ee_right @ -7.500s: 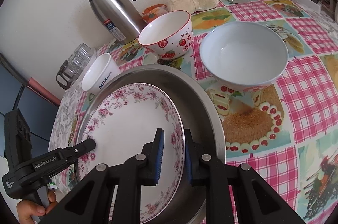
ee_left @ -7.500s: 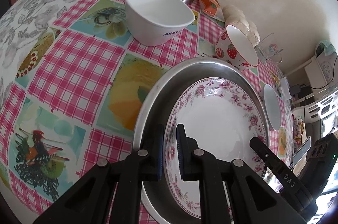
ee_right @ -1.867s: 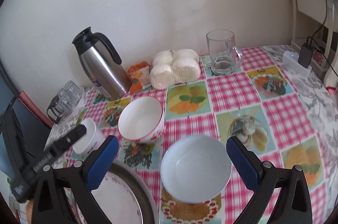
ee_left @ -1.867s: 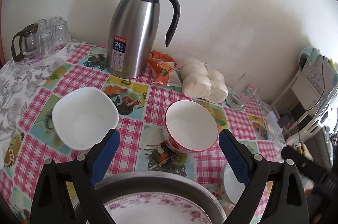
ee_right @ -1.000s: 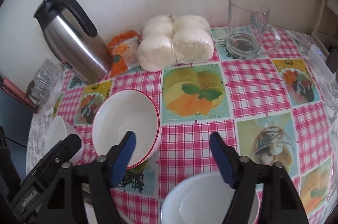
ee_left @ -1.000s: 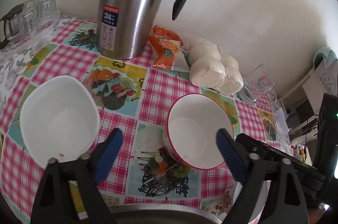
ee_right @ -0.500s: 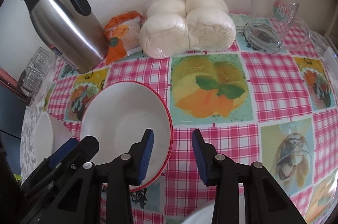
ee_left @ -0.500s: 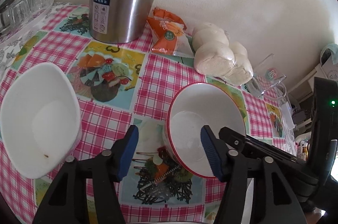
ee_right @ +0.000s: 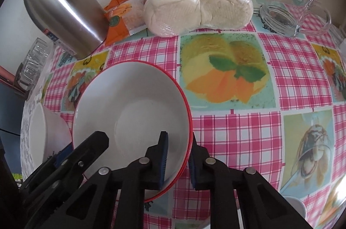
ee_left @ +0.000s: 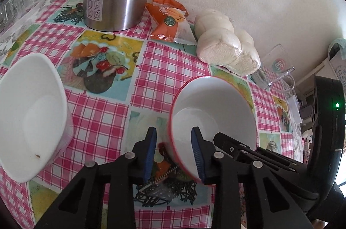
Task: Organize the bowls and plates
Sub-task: 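Close both grippers on the strawberry bowl rim, then lift the strawberry bowl with both grippers and carry it over the tray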
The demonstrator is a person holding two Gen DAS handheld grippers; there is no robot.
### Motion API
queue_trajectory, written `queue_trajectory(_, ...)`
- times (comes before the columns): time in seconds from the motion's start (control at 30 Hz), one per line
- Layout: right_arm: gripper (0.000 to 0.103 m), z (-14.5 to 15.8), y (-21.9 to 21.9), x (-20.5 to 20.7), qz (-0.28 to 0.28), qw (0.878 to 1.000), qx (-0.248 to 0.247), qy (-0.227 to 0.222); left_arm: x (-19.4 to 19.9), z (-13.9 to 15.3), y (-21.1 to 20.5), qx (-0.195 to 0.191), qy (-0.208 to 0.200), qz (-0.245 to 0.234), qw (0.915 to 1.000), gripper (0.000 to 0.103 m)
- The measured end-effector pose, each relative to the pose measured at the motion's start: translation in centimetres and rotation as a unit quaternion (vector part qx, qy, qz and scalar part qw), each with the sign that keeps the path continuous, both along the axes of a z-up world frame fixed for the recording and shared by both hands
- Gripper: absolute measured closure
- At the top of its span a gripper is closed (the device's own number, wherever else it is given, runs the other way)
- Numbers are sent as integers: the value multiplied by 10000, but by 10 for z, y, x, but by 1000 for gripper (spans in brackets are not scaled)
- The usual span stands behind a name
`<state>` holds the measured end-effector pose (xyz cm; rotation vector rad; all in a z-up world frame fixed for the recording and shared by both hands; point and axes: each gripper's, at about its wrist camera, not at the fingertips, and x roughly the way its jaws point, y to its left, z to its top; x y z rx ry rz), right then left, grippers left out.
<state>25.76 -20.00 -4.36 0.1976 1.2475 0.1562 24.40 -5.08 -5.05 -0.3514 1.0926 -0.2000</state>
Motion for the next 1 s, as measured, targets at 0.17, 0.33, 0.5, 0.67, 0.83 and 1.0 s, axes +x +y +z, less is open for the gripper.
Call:
queue_trajectory(0.17, 90, 3, -4, -3, -34, 10000, 53, -71, -3, -1, -3, 19, -4, -25, 10000, 76)
queue_trajectory(0.33, 90, 11, -10, -9, -145, 9997, 130, -164, -6, 5, 0, -113, -53, 8, 9999, 77)
queue_trajectory(0.5, 90, 29, -16, -19, -172, 9988, 237, -402, -16, 27, 2, -270, -278, 44, 9992, 77)
queue_trajectory(0.67, 90, 58, -24, -39, -247, 9968, 314, -690, -34, 58, 0, -362, -547, -31, 9978, 77)
queue_trajectory(0.83, 90, 90, -32, -69, -350, 9928, 496, -1028, -60, 87, -4, -282, -743, -153, 9967, 77)
queue_trajectory(1.0, 90, 111, -37, -97, -500, 9888, 640, -1249, -84, 108, -11, -226, -866, -298, 9955, 77)
